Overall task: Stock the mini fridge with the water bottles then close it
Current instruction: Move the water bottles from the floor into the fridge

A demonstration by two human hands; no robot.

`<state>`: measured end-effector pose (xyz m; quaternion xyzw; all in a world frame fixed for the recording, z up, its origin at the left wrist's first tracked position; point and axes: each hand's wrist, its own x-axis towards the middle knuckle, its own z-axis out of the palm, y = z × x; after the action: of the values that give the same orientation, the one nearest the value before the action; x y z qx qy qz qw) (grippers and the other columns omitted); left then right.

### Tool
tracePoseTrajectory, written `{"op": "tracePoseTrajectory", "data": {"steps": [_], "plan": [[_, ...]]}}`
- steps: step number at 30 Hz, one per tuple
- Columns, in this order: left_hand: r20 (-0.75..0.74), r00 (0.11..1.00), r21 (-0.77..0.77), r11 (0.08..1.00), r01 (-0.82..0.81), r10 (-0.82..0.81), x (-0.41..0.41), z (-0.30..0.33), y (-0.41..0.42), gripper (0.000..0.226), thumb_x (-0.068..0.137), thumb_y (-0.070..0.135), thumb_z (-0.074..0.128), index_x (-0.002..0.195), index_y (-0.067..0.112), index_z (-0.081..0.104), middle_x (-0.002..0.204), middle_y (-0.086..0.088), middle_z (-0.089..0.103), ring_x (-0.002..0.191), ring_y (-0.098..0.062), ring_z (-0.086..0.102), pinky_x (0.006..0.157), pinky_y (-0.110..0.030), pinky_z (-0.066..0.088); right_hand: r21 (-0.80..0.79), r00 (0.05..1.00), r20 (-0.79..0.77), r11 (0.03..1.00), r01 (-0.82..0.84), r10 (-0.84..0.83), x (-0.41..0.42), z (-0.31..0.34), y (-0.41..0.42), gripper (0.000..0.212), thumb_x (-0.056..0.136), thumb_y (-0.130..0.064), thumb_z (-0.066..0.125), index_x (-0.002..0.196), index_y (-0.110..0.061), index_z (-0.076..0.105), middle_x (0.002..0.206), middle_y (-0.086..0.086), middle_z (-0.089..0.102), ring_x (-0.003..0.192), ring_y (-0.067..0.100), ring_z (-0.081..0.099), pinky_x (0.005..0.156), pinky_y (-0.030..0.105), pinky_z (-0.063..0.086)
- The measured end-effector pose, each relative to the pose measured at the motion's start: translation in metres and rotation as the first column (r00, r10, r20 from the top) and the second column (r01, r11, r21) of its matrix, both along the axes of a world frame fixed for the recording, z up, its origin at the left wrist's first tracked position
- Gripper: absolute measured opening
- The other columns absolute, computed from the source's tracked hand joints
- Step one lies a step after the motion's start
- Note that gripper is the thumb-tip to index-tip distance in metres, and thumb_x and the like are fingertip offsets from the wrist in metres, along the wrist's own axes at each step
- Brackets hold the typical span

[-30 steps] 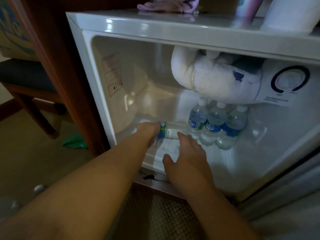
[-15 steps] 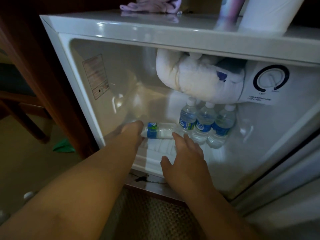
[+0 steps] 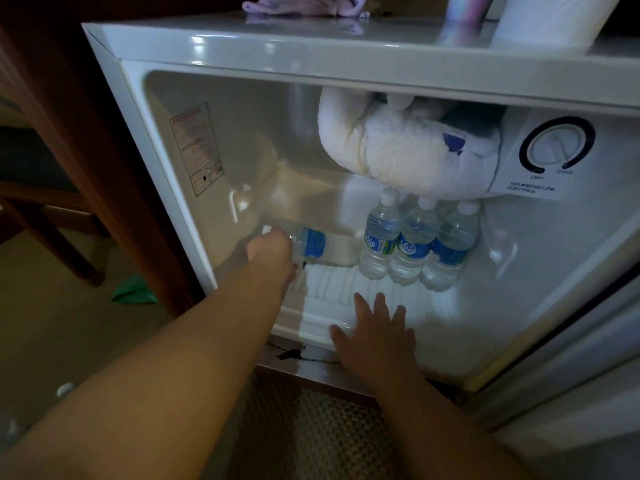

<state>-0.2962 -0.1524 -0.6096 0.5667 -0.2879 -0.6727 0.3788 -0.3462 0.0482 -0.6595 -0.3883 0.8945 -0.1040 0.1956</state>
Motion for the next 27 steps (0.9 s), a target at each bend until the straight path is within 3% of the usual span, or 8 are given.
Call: {"op": "tracePoseTrajectory", "data": {"steps": [5, 7, 10, 15, 20, 23, 27], "plan": [[0.135, 0.991, -0.401, 0.914, 0.062, -0.008, -0.013, 0.013, 0.004, 0.035, 0.097, 0.034, 0.062, 0.125, 0.013, 0.058, 0.098, -0.003, 0.065, 0.088, -0.025, 0.067, 0.087, -0.053, 0.061, 0.051, 0.998, -0.035, 0.997, 0.049, -0.048, -0.001, -0.02, -0.014, 0.085, 0.094, -0.08, 0.021, 0.162, -0.036, -0.005, 0.171, 0.008, -0.013, 0.153, 0.048, -0.011, 0.118, 0.072, 0.001], [0.25, 0.967, -0.546, 0.82, 0.173, -0.038, -0.016, 0.021, 0.008, 0.031, 0.097, 0.033, 0.063, 0.12, 0.014, 0.058, 0.106, -0.004, 0.067, 0.098, -0.024, 0.066, 0.092, -0.043, 0.057, 0.077, 0.996, -0.069, 0.995, 0.056, -0.051, -0.003, -0.029, -0.018, 0.084, 0.093, -0.08, 0.016, 0.162, -0.036, -0.005, 0.171, 0.009, -0.014, 0.152, 0.05, -0.011, 0.116, 0.074, 0.0], [0.383, 0.918, -0.644, 0.683, 0.344, -0.101, -0.022, 0.022, 0.009, 0.029, 0.101, 0.034, 0.061, 0.124, 0.019, 0.053, 0.117, -0.002, 0.064, 0.103, -0.02, 0.062, 0.089, -0.033, 0.05, 0.074, 0.989, -0.135, 0.995, 0.062, -0.052, 0.0, -0.042, -0.021, 0.085, 0.092, -0.081, 0.011, 0.162, -0.035, -0.007, 0.17, 0.012, -0.017, 0.15, 0.053, -0.015, 0.113, 0.077, -0.006], [0.43, 0.874, -0.676, 0.562, 0.477, -0.225, -0.036, 0.024, 0.006, 0.019, 0.102, 0.034, 0.061, 0.116, 0.031, 0.048, 0.116, 0.003, 0.062, 0.103, -0.015, 0.061, 0.09, -0.03, 0.05, 0.089, 0.975, -0.218, 0.994, 0.063, -0.043, 0.004, -0.052, -0.023, 0.084, 0.091, -0.081, 0.003, 0.16, -0.037, -0.014, 0.169, 0.014, -0.021, 0.149, 0.055, -0.017, 0.109, 0.078, -0.011], [0.425, 0.858, -0.683, 0.519, 0.513, -0.288, -0.048, 0.027, 0.007, 0.015, 0.102, 0.034, 0.062, 0.113, 0.034, 0.052, 0.114, 0.006, 0.062, 0.107, -0.016, 0.063, 0.091, -0.03, 0.052, 0.062, 0.97, -0.236, 0.995, 0.08, -0.063, 0.005, -0.057, -0.024, 0.085, 0.09, -0.082, 0.004, 0.161, -0.037, -0.01, 0.169, 0.014, -0.018, 0.149, 0.055, -0.017, 0.108, 0.078, -0.011], [0.465, 0.818, -0.677, 0.458, 0.575, -0.339, -0.052, 0.034, 0.007, 0.029, 0.1, 0.033, 0.066, 0.126, 0.028, 0.056, 0.112, 0.009, 0.063, 0.106, -0.014, 0.061, 0.09, -0.027, 0.049, 0.049, 0.967, -0.243, 0.995, 0.085, -0.071, 0.005, -0.058, -0.023, 0.086, 0.09, -0.082, 0.005, 0.161, -0.036, -0.009, 0.17, 0.013, -0.016, 0.15, 0.054, -0.016, 0.109, 0.078, -0.01], [0.555, 0.737, -0.62, 0.398, 0.676, -0.386, -0.051, 0.033, 0.013, 0.04, 0.096, 0.045, 0.068, 0.13, 0.028, 0.057, 0.125, 0.004, 0.066, 0.111, -0.017, 0.062, 0.091, -0.029, 0.051, 0.06, 0.968, -0.245, 0.995, 0.079, -0.062, 0.004, -0.059, -0.024, 0.086, 0.089, -0.082, 0.003, 0.161, -0.037, -0.01, 0.17, 0.013, -0.017, 0.15, 0.054, -0.016, 0.109, 0.078, -0.011]]}}
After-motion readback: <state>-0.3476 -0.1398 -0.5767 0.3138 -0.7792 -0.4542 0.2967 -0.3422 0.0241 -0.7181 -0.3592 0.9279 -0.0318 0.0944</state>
